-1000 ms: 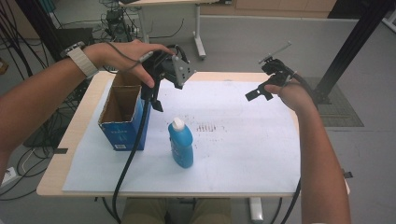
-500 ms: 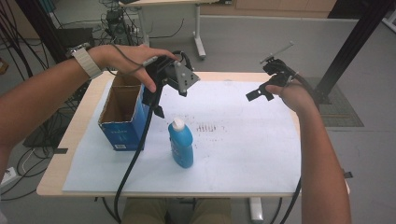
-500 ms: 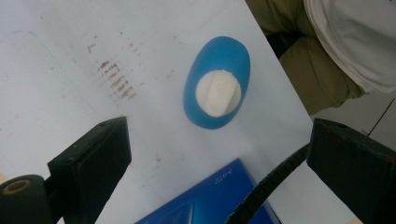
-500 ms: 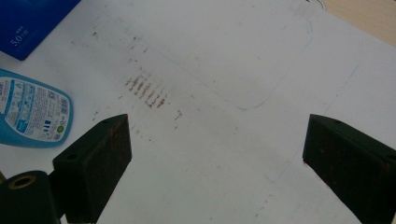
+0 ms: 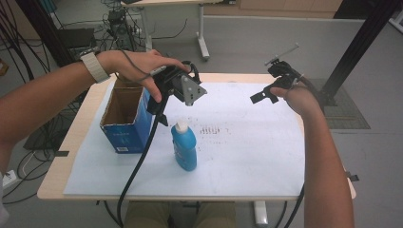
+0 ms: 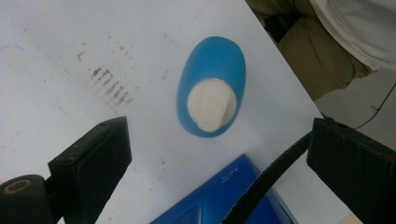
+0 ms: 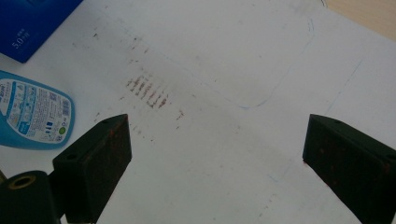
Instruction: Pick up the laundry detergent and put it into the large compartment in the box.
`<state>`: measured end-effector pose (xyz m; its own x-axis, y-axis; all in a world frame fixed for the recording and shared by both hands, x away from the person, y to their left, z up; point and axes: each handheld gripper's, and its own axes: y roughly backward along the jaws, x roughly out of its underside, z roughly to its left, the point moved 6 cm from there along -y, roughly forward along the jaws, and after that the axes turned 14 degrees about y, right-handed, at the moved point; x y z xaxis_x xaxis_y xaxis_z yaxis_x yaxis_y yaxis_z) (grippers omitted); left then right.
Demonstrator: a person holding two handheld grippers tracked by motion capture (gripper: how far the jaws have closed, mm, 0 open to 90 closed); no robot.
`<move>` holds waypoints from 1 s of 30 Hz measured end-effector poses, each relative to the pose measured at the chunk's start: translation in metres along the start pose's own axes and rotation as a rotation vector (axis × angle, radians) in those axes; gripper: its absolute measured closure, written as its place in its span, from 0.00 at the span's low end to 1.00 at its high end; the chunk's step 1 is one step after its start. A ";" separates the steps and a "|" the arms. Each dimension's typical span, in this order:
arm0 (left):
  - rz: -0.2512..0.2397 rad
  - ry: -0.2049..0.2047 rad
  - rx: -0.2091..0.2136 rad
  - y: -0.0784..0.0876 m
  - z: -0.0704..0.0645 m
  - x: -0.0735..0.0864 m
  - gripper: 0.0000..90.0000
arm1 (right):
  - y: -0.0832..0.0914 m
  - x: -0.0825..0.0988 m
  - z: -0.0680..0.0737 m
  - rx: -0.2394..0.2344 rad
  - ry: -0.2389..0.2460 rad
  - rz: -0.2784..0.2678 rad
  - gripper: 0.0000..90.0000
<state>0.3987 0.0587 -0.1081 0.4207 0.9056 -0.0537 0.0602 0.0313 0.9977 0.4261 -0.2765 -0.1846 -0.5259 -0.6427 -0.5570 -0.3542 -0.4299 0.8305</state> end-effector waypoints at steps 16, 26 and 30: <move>0.023 -0.073 0.003 -0.010 0.001 -0.010 0.08 | 0.004 0.007 0.018 0.033 -0.040 -0.042 0.08; 0.037 -0.103 0.014 -0.012 0.000 -0.013 0.08 | 0.011 0.005 0.027 0.056 -0.055 -0.051 0.08; 0.035 -0.112 0.017 -0.013 0.001 -0.012 0.08 | 0.010 0.005 0.028 0.058 -0.056 -0.053 0.08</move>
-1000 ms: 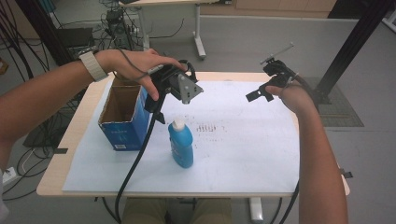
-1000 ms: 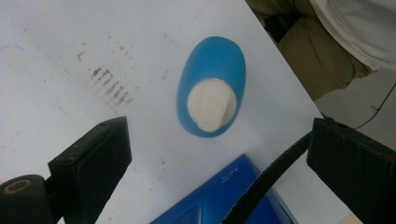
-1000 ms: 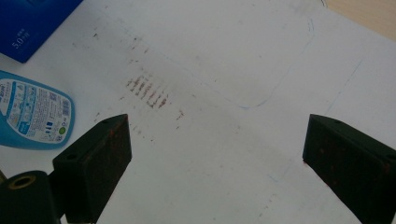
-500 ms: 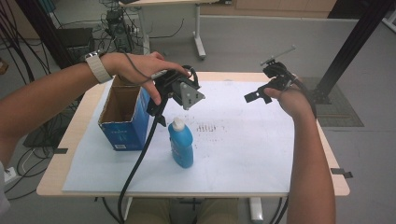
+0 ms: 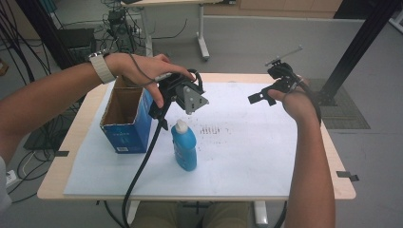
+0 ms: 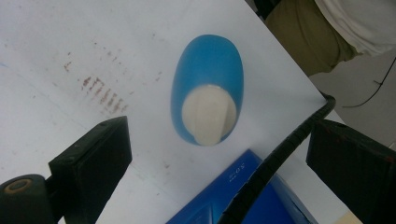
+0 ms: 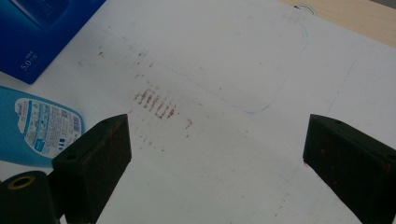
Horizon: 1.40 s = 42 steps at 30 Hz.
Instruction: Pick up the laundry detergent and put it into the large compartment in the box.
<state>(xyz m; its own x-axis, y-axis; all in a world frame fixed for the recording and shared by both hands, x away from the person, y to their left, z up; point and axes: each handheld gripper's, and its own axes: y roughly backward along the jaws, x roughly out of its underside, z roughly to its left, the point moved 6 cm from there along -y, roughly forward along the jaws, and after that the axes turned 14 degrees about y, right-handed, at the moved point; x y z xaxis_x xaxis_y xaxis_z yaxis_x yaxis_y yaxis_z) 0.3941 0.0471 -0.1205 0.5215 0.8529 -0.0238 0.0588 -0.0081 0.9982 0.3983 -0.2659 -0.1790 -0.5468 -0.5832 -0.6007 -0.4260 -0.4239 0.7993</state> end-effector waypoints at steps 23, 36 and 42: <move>0.009 -0.011 0.011 -0.004 0.000 -0.002 0.09 | -0.001 -0.002 0.000 0.002 -0.003 0.001 0.08; 0.005 -0.032 0.003 -0.005 -0.002 -0.001 0.09 | 0.002 -0.003 0.002 0.007 -0.003 0.003 0.08; 0.007 -0.027 0.002 -0.007 -0.001 -0.002 0.09 | 0.003 -0.001 0.002 0.009 -0.012 0.003 0.08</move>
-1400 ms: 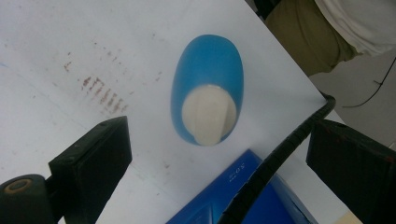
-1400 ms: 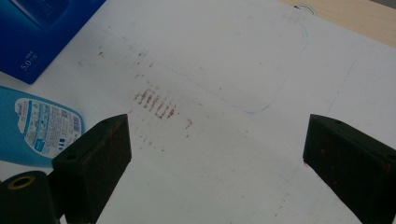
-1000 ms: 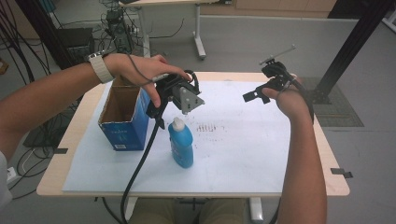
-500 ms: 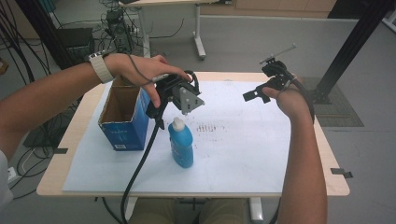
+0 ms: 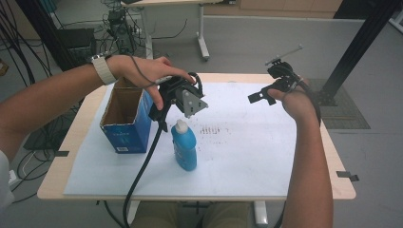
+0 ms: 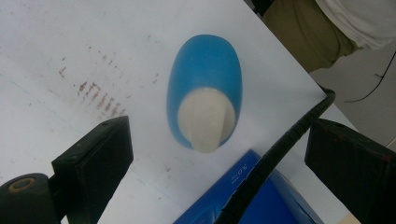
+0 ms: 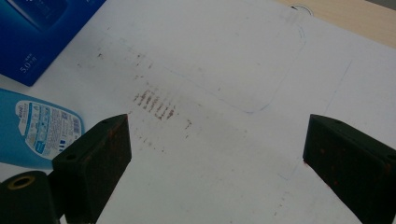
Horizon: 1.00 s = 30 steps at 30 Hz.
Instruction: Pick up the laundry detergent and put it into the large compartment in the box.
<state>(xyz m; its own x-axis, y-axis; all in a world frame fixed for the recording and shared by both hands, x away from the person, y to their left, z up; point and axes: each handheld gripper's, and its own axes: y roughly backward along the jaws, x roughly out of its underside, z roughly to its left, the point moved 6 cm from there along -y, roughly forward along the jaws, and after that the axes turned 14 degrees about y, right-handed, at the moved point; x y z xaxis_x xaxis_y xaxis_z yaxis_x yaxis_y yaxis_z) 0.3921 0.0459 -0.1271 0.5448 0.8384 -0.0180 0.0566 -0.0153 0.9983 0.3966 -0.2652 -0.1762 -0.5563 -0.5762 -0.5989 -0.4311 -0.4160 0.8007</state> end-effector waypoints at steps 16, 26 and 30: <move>-0.019 -0.002 -0.002 0.000 0.001 0.002 0.09 | -0.001 0.002 -0.002 -0.001 -0.003 0.004 0.08; -0.013 0.003 -0.007 -0.001 0.001 0.001 0.09 | 0.001 0.002 -0.002 0.002 -0.005 0.004 0.08; -0.014 0.005 -0.009 -0.001 0.001 0.001 0.09 | 0.001 0.001 -0.002 0.003 -0.003 0.004 0.08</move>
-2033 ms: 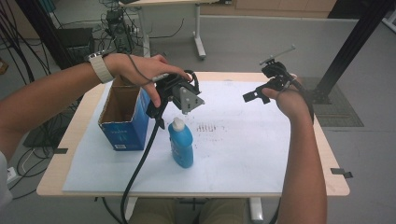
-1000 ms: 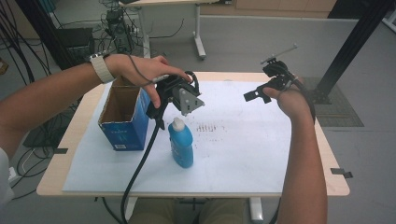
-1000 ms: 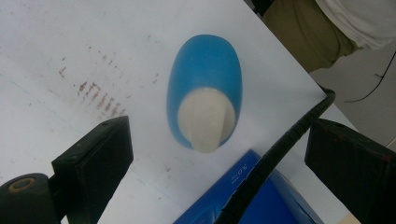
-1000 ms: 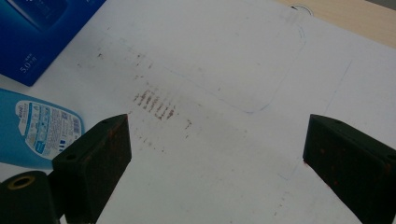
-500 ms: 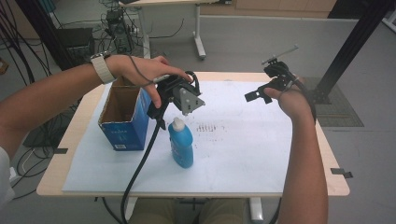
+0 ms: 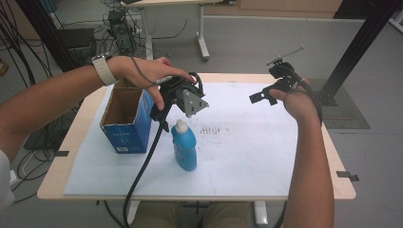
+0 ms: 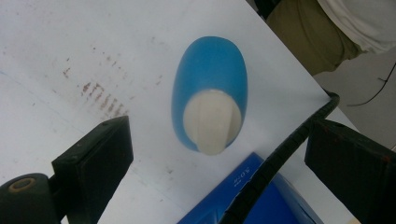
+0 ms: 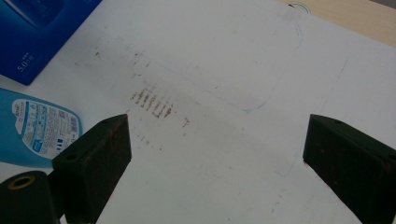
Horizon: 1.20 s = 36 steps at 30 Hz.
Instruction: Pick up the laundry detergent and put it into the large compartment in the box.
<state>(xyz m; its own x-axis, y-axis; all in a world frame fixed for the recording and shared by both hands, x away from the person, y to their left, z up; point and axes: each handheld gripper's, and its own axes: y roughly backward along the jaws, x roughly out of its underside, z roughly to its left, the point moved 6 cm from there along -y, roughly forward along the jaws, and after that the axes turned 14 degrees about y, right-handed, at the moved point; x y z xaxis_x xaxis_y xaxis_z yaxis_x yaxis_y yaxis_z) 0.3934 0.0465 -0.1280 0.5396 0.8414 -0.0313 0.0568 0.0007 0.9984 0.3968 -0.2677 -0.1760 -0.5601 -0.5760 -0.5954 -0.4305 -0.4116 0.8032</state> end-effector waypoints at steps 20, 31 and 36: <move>0.000 0.011 -0.001 0.001 -0.002 0.000 0.09 | 0.000 -0.001 0.000 -0.001 0.004 -0.001 0.08; 0.004 0.007 -0.004 0.001 -0.001 0.000 0.09 | 0.000 -0.001 0.001 -0.001 0.004 0.000 0.08; -0.002 0.010 -0.004 0.001 -0.002 0.002 0.09 | 0.001 0.000 0.001 0.001 0.002 -0.002 0.08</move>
<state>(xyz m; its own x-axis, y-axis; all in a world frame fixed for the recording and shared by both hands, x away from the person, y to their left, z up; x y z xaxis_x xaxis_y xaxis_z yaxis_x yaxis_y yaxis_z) 0.3929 0.0490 -0.1268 0.5308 0.8468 -0.0326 0.0542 0.0045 0.9985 0.3963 -0.2675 -0.1749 -0.5577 -0.5770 -0.5967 -0.4322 -0.4119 0.8022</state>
